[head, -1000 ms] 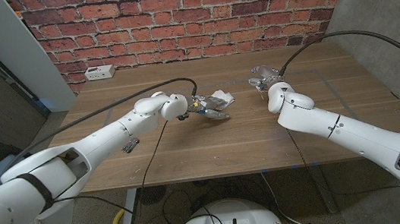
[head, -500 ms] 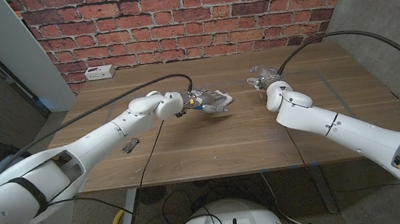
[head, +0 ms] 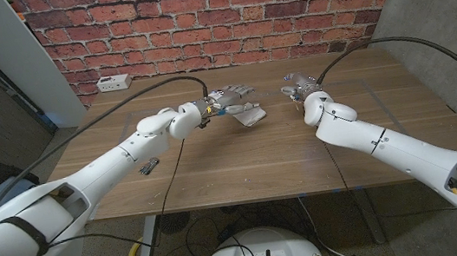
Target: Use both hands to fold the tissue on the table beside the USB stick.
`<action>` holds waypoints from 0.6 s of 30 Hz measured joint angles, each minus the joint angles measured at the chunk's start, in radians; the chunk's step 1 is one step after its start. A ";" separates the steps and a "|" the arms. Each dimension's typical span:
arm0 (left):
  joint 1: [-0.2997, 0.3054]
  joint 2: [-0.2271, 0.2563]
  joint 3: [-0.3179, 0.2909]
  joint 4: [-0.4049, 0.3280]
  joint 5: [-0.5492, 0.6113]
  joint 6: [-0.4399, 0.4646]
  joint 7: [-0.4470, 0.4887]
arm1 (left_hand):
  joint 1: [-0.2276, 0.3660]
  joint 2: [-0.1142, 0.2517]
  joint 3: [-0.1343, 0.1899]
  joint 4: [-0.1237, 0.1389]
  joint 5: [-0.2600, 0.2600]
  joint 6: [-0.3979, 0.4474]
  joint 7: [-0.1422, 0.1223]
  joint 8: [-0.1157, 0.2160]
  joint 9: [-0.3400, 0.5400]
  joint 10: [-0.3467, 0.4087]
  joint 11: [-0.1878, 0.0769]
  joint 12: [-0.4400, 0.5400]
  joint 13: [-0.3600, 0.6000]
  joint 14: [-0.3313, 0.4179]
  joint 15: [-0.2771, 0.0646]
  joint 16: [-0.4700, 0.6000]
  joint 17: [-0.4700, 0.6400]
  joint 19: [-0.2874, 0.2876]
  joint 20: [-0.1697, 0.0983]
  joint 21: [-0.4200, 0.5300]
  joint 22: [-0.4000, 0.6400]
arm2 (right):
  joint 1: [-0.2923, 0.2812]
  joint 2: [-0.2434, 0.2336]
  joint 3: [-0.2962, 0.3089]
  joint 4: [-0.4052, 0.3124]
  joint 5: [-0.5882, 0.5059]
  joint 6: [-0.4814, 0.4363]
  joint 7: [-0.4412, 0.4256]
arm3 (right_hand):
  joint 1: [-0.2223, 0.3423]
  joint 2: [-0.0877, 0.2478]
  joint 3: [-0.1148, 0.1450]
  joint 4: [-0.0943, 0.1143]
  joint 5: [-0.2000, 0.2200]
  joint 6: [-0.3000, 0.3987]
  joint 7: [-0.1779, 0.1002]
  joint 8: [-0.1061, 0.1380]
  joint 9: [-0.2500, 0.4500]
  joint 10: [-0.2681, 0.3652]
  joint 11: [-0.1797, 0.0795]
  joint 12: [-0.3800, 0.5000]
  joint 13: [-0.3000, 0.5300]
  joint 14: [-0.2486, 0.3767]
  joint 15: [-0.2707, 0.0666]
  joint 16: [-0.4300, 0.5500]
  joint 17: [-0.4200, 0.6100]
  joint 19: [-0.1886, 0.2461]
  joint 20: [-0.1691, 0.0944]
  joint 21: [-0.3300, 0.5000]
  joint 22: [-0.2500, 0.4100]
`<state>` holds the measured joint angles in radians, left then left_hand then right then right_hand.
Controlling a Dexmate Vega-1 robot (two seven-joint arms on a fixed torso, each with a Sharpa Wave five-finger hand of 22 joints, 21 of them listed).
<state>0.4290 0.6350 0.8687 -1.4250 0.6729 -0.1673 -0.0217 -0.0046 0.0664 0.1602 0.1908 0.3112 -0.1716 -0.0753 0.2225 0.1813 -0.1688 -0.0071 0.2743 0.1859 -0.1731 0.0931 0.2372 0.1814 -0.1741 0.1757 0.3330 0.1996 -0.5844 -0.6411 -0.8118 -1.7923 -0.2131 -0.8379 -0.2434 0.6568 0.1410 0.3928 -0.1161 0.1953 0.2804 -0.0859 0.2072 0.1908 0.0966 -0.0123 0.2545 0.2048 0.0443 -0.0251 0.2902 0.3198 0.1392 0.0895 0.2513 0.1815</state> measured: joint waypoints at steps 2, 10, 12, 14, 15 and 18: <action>0.007 0.001 -0.012 0.000 -0.023 0.000 0.011 | 0.000 0.000 0.002 -0.002 0.000 0.000 0.000 0.000 -0.004 0.000 0.000 0.000 0.000 0.000 0.000 0.000 0.000 -0.003 0.007 0.004 0.000 | -0.006 0.002 0.010 0.001 0.008 0.010 -0.005 | 0.000 0.000 0.000 0.000 0.000 0.000 0.000 0.000 0.000 0.000 0.000 -0.001 0.000 0.000 0.000 0.000 0.000 0.000 0.000 0.000 0.000; 0.040 0.004 -0.059 0.010 -0.116 -0.015 0.040 | 0.013 0.006 0.012 -0.012 0.009 0.000 0.000 0.005 -0.005 0.000 0.000 0.000 -0.003 0.000 0.000 0.000 -0.002 0.000 0.010 0.015 0.000 | -0.039 0.008 0.062 0.005 0.060 0.075 -0.028 | 0.000 0.000 0.000 0.000 0.000 0.011 0.011 0.000 0.000 0.004 0.004 -0.008 0.000 0.000 0.000 0.000 0.000 0.004 0.004 0.000 0.000; 0.051 0.004 -0.075 0.015 -0.151 -0.024 0.049 | 0.013 0.005 0.013 -0.013 0.009 0.000 -0.008 0.005 -0.005 0.000 0.000 0.000 -0.005 0.000 0.000 0.000 -0.005 0.000 0.010 0.024 0.000 | -0.054 0.011 0.083 0.007 0.082 0.103 -0.038 | -0.002 0.002 0.000 0.000 0.000 0.018 0.011 0.000 0.000 0.009 0.009 -0.008 0.000 0.000 0.000 0.000 0.000 0.007 0.004 0.000 0.000; 0.060 0.004 -0.087 0.020 -0.185 -0.033 0.055 | 0.022 0.007 0.022 -0.015 0.009 0.000 -0.011 0.005 -0.005 0.000 0.000 0.000 -0.005 0.000 0.000 0.000 -0.005 0.000 0.010 0.030 0.000 | -0.067 0.012 0.100 0.009 0.101 0.131 -0.045 | -0.003 0.003 0.000 0.000 -0.007 0.020 0.013 0.000 0.000 0.017 0.008 -0.008 0.000 0.004 0.004 0.000 0.000 0.021 0.001 0.000 0.000; 0.065 0.004 -0.094 0.023 -0.199 -0.037 0.056 | 0.022 0.007 0.026 -0.017 0.009 0.000 -0.011 0.005 -0.005 0.000 0.000 0.000 -0.005 0.000 0.000 0.000 -0.005 -0.003 0.014 0.030 0.000 | -0.075 0.014 0.112 0.010 0.113 0.148 -0.050 | -0.004 0.004 0.000 0.000 -0.007 0.024 0.016 0.000 0.000 0.018 0.007 -0.008 0.000 0.004 0.004 0.000 0.000 0.022 0.000 0.000 0.000; 0.078 0.005 -0.111 0.030 -0.242 -0.049 0.058 | 0.026 0.011 0.026 -0.017 0.009 0.000 -0.011 0.005 -0.005 -0.004 0.004 0.000 -0.005 0.004 0.004 0.000 -0.005 0.000 0.021 0.034 0.000 | -0.093 0.017 0.136 0.013 0.144 0.196 -0.059 | 0.001 0.010 0.000 0.000 -0.007 0.027 0.020 0.000 0.000 0.025 0.014 -0.008 0.000 0.013 0.006 0.000 0.000 0.029 0.000 0.000 0.000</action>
<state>0.5068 0.6395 0.7576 -1.3947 0.4307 -0.2167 0.0366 0.0219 0.0770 0.1860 0.1738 0.3198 -0.1717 -0.0860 0.2275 0.1767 -0.1727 -0.0032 0.2742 0.1812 -0.1694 0.0968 0.2371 0.1766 -0.1736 0.1968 0.3668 0.1998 -0.6777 -0.6244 -0.6757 -1.7790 -0.0689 -0.6415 -0.3023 0.6582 0.1506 0.3928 -0.1161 0.1885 0.3074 -0.0662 0.2073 0.1909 0.1218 0.0018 0.2469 0.2049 0.0574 -0.0196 0.2902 0.3200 0.1684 0.0893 0.2514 0.1816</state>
